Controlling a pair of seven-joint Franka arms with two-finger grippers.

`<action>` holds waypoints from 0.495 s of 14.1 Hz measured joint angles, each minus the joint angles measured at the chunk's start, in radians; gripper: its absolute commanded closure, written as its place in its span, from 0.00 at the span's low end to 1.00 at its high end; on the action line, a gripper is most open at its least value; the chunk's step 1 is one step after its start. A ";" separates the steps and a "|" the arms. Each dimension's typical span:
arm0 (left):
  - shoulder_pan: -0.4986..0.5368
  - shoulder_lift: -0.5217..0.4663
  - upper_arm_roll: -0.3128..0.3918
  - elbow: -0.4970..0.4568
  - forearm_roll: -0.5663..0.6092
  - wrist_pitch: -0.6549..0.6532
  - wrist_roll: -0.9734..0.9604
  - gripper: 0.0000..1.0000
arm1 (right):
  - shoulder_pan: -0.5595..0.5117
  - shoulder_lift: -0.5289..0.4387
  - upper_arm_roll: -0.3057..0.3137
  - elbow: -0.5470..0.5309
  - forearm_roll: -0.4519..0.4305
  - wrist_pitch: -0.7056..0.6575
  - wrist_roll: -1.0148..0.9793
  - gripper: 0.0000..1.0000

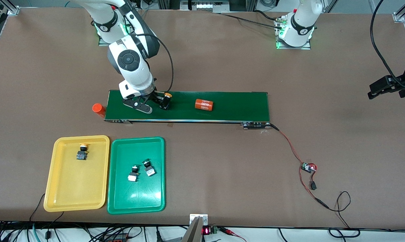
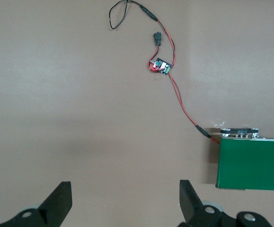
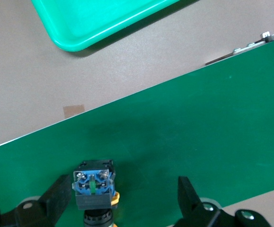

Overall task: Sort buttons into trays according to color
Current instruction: 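Move the right gripper back to the belt and grasp a black button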

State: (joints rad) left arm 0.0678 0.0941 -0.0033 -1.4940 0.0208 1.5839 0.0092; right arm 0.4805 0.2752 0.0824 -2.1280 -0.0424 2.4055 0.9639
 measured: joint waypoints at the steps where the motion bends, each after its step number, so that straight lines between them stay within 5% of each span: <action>1: 0.013 0.000 0.000 -0.004 -0.015 0.000 0.001 0.00 | 0.000 0.000 0.000 0.001 0.000 0.001 0.000 0.00; 7: 0.053 0.000 -0.002 -0.019 -0.042 0.000 0.012 0.00 | 0.003 0.009 0.001 0.004 0.000 0.004 0.000 0.01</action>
State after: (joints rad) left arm 0.1212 0.0940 -0.0055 -1.5128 -0.0213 1.5837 0.0211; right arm 0.4839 0.2843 0.0830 -2.1244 -0.0424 2.4096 0.9641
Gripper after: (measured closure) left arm 0.000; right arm 0.000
